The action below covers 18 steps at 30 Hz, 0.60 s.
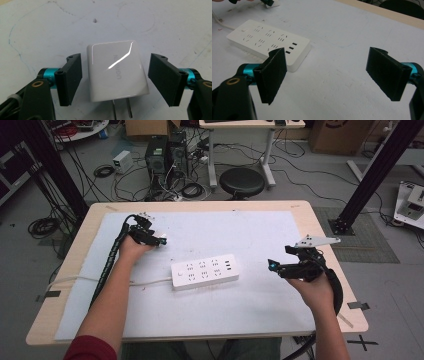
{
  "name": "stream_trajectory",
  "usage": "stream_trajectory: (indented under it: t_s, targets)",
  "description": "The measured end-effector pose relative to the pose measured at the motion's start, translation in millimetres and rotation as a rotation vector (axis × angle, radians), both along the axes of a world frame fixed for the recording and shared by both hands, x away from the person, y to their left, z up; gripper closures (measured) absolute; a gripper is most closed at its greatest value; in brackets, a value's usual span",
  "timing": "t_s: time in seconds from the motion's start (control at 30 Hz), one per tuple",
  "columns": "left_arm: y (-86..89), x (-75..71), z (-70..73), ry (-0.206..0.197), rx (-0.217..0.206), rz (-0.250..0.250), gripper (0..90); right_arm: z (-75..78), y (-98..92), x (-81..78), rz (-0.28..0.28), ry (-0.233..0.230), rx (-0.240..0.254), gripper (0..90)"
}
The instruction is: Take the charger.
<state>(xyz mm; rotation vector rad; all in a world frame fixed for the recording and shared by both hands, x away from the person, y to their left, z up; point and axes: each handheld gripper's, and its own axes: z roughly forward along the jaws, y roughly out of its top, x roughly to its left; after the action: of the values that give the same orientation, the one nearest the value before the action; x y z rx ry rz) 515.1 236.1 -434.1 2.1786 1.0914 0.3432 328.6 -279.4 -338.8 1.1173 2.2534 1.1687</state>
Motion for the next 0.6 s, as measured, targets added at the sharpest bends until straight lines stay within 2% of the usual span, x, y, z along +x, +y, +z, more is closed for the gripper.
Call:
stream_trajectory:
  t_s: [0.2, 0.33, 0.43, 0.6]
  targets:
    - [1.5, 0.6, -2.8, 0.018, -0.002, 0.005, 32.9, -1.8, -2.5, 0.0, -0.007, 0.002, 0.004, 17.4]
    - [0.9, 0.5, -2.9, 0.013, -0.001, 0.004, 35.7, -3.2, -3.7, 0.5, -0.006, 0.002, 0.005, 17.4]
    - [0.5, -0.1, -2.0, 0.009, 0.001, 0.001, 41.3, -3.7, -3.9, 0.7, -0.011, 0.006, 0.005, 17.4]
    - [1.2, -1.7, 1.4, 0.005, -0.003, -0.010, 42.4, -4.2, -4.2, 1.6, -0.005, 0.003, 0.004, 17.4]
